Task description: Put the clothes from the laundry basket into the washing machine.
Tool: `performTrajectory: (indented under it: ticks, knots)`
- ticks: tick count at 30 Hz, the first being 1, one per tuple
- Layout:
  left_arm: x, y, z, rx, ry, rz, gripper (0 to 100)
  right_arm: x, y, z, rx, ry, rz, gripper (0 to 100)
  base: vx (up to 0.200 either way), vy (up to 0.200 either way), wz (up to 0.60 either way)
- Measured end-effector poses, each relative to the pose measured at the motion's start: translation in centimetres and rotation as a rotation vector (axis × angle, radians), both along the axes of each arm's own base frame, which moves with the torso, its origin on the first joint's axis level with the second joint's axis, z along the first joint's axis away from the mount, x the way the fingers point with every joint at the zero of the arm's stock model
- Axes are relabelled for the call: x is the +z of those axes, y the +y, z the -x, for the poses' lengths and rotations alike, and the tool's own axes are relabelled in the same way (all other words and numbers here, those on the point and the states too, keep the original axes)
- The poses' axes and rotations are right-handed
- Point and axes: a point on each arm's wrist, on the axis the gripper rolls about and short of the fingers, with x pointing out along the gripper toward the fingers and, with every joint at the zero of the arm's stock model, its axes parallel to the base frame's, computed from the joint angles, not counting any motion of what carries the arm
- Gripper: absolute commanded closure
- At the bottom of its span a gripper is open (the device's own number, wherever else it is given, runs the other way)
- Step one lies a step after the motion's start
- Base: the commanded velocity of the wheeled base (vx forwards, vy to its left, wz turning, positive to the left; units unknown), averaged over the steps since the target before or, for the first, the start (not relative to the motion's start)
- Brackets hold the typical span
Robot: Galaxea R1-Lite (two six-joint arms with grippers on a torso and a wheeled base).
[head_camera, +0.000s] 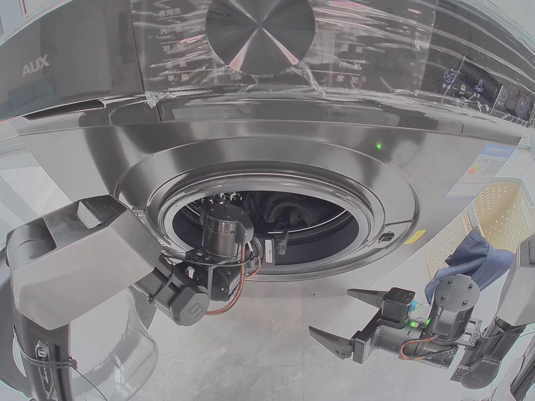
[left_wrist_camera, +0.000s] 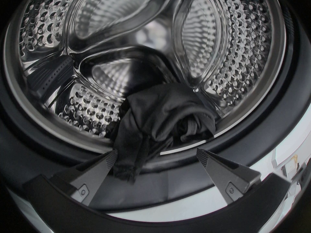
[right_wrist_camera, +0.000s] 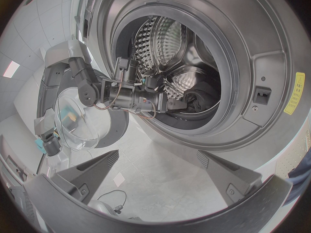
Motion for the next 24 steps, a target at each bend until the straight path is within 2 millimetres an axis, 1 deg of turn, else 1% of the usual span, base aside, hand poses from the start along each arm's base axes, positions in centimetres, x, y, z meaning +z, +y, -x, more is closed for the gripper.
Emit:
performTrajectory:
  ticks: [4,8,19,20,24]
  knots:
    - [-0.8,0.2,0.9,0.004,0.05,-0.043,0,0.0,0.0,0.0,0.001,0.002,0.001,0,0.0,0.0,0.0]
    - [-0.9,0.5,0.9,0.012,0.057,-0.052,0,-0.1,0.0,0.0,0.002,0.002,0.001,0,0.0,0.0,0.0]
    - [-0.7,0.6,-0.6,0.04,0.026,-0.042,0,0.0,0.1,0.0,0.002,0.001,0.001,0,0.0,0.0,0.0]
    - [-0.7,0.6,-0.7,0.04,0.024,-0.041,100,0.0,0.1,0.0,0.002,0.001,0.0,0,0.0,0.0,0.0]
    - [-0.8,0.3,-1.1,0.044,0.011,-0.032,100,0.0,0.1,0.0,0.003,0.001,-0.001,0,0.0,0.0,0.0]
